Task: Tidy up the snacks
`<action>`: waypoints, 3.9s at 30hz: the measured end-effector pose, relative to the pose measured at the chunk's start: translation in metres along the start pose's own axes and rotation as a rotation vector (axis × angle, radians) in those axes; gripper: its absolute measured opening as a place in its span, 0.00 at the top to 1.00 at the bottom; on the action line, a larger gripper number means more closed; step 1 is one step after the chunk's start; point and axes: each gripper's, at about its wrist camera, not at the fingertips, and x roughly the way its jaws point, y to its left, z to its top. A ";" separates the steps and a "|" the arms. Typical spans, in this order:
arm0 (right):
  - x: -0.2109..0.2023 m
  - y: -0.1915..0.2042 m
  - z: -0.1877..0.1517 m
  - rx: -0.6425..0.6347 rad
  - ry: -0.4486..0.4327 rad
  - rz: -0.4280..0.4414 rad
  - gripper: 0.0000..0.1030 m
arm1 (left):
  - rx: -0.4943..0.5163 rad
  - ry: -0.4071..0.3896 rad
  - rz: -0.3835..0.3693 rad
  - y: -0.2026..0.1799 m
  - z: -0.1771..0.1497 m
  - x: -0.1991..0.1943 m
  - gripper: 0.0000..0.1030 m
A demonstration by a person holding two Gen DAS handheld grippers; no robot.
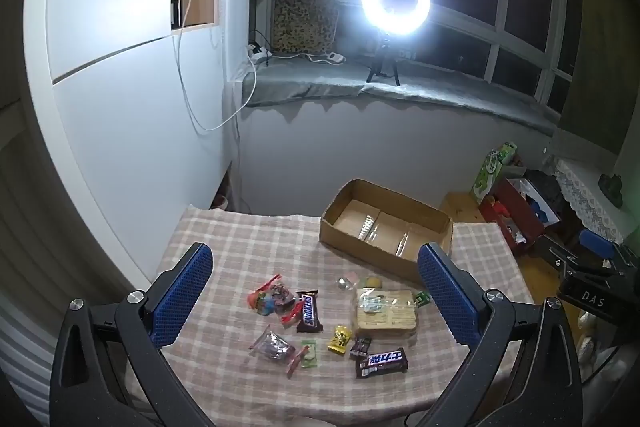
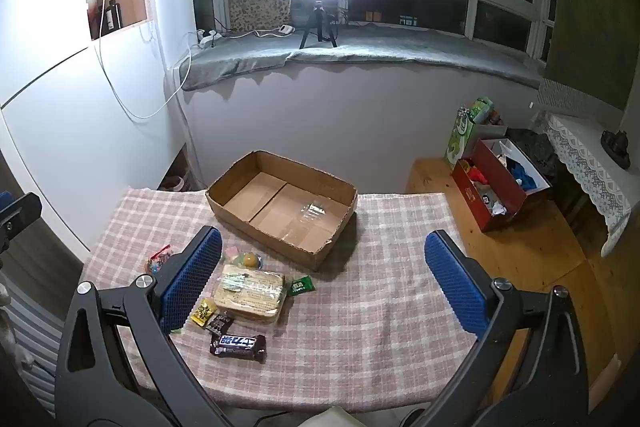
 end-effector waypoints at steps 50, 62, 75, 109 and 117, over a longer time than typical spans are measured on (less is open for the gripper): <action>0.004 0.000 -0.016 -0.006 0.024 0.004 0.00 | -0.002 0.006 0.000 -0.005 -0.007 0.000 0.01; 0.023 0.002 -0.015 -0.020 0.079 0.024 0.00 | 0.011 0.074 0.013 0.000 -0.010 0.017 0.01; 0.063 0.008 -0.042 -0.060 0.191 0.106 0.00 | -0.087 0.168 0.008 0.046 -0.035 0.046 0.04; 0.180 0.103 -0.149 -0.582 0.600 0.499 0.52 | -0.371 0.571 -0.150 0.084 -0.148 0.167 0.36; 0.196 0.117 -0.160 -0.666 0.648 0.542 0.52 | -0.402 0.588 -0.154 0.084 -0.149 0.187 0.36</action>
